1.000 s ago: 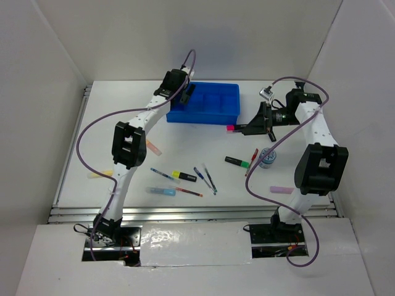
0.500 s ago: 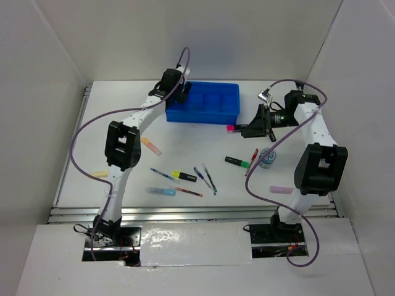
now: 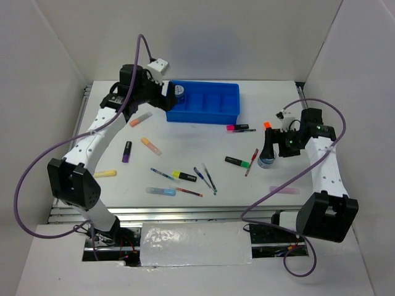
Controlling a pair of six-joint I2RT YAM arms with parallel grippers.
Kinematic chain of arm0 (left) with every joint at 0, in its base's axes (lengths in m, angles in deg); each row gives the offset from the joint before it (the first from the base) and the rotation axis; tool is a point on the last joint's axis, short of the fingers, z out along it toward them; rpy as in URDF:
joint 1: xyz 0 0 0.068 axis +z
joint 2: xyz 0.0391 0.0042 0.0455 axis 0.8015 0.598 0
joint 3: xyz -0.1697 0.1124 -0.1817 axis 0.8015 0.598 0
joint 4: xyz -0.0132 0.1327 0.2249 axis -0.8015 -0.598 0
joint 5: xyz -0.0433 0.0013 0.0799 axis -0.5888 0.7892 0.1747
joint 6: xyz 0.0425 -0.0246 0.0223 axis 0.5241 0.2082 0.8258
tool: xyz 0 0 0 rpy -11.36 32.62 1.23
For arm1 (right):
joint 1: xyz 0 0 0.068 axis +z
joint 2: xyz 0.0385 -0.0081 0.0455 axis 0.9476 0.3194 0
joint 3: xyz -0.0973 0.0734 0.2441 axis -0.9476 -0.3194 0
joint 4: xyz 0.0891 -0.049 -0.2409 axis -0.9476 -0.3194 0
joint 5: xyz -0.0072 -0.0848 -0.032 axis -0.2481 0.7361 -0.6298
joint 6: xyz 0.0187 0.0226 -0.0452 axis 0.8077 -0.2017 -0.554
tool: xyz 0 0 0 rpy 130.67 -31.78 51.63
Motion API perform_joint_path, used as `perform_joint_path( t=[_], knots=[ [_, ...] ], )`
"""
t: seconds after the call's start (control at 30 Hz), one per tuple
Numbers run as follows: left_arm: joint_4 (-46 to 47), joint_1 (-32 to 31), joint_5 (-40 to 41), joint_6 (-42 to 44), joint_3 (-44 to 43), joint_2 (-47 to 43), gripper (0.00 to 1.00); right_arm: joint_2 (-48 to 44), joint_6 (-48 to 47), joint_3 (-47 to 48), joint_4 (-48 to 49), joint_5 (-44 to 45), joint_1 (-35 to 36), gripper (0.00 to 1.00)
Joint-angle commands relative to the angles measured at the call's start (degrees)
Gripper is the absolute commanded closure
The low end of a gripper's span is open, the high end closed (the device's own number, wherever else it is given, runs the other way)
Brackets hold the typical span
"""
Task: Sort the stationery into containers
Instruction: Pick up the stationery from the center of the board.
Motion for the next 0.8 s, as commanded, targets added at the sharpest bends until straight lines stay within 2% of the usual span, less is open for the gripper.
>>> perform_joint_path(
  t=[0.0, 0.2, 0.67, 0.77],
  knots=[
    [-3.8, -1.5, -6.2, 0.3, 4.5, -1.6, 0.01, -0.5, 0.6, -4.0, 10.4, 12.2, -0.6, 0.00],
    [-4.5, -0.7, -5.4, -0.4, 7.4, -4.4, 0.01, 3.6, 2.0, -7.1, 17.1, 19.4, 0.8, 0.00],
    [-3.4, 2.3, -6.1, -0.5, 12.1, -6.5, 0.01, 13.8, 1.6, -5.1, 21.4, 18.7, 5.9, 0.00],
    [-3.3, 2.6, -6.0, -0.5, 12.6, -6.5, 0.01, 15.0, 1.4, -4.5, 21.4, 19.2, 6.5, 0.03]
  ],
)
